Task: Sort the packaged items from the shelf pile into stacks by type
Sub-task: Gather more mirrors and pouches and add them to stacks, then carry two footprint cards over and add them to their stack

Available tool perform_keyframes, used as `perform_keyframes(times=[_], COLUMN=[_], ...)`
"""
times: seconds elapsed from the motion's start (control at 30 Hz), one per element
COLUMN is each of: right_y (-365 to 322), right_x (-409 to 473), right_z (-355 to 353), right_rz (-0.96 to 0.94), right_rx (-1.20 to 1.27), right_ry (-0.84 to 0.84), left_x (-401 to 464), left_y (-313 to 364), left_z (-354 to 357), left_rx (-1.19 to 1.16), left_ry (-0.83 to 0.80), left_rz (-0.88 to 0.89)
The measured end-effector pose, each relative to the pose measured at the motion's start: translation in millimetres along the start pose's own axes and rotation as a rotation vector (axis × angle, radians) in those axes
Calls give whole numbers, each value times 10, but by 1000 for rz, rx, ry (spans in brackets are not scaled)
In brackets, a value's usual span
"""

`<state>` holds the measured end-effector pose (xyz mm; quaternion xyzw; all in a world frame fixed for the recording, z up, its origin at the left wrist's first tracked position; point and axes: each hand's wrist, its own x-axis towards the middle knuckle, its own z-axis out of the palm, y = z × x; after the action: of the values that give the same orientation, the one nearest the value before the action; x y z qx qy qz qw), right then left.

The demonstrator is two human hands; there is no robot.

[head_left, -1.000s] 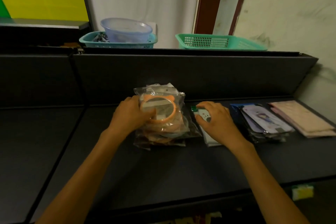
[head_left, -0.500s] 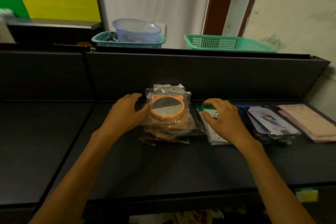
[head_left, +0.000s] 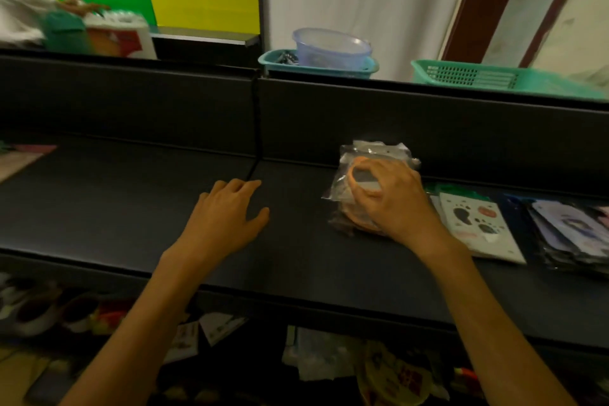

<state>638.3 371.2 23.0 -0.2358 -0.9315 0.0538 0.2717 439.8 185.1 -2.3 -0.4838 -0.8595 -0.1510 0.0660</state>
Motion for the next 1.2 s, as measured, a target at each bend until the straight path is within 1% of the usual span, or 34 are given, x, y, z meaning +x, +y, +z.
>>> perform_keyframes(times=[0.07, 0.17, 0.3, 0.47, 0.7, 0.97, 1.2], right_y=[-320, -889, -1750, -2816, -3892, -4852, -5451], right_x=[49, 93, 144, 207, 541, 1172, 1879], right_z=[173, 478, 910, 1402, 1856, 2591, 3334], right_rz=[-40, -52, -103, -145, -205, -241, -176], right_rx=[4, 98, 91, 160, 176, 162, 178], right_ry=[-49, -59, -104, -122, -178, -228, -210], left_x=[-158, -437, -840, -1346, -1764, -1689, -1117], left_y=[-287, -799, -1554, -2507, -3653, -4912, -6131], left_z=[-74, -223, -482, -718, -990, -1070, -1066], left_rx=[26, 58, 67, 72, 103, 125, 137], left_ry=[-4, -4, -4, 9, 33, 30, 8], left_rz=[-30, -72, -119, -129, -244, -297, -214])
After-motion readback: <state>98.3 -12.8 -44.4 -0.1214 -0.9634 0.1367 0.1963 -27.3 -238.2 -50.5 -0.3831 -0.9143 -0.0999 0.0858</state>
